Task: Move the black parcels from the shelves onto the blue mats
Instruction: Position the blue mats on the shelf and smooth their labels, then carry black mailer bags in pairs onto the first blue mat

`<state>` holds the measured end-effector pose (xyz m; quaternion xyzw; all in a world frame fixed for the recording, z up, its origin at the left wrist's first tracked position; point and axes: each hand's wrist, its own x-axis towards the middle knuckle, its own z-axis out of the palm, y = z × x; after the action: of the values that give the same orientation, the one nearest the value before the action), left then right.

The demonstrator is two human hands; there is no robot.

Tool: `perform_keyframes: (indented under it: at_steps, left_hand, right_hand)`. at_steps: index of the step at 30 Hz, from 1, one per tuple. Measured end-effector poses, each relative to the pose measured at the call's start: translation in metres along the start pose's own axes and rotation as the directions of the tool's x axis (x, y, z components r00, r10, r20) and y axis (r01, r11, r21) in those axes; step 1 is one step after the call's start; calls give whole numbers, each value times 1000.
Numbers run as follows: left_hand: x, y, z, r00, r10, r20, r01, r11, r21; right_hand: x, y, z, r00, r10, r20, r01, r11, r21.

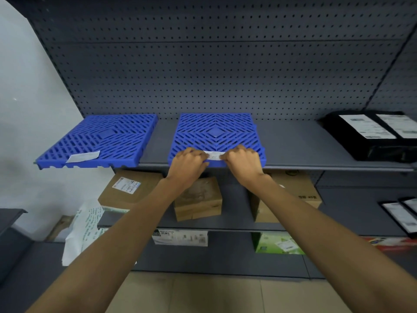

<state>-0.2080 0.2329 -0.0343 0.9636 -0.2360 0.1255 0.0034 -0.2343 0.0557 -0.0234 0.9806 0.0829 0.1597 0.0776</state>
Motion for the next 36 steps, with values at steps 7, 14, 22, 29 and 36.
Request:
perform_keyframes:
  at_steps: [7, 14, 22, 29, 36]
  left_hand:
    - [15, 10, -21, 999, 40, -35, -40, 999, 5]
    - [56, 78, -43, 987, 150, -64, -150, 989, -4]
    - [104, 203, -57, 953, 289, -93, -289, 957, 19]
    - [140, 327, -58, 943, 317, -101, -316, 948, 25]
    - [177, 423, -49, 959, 263, -108, -268, 963, -32]
  right_hand:
    - [-1, 26, -17, 1000, 11, 8, -12, 999, 42]
    - [-41, 114, -38, 990, 136, 43, -135, 991, -23]
    - [-115, 245, -50, 945, 315, 93, -306, 947, -95]
    - [-171, 360, -51, 933, 358, 45, -353, 932, -86]
    - [-204, 461, -44, 931, 362, 54, -357, 930, -87]
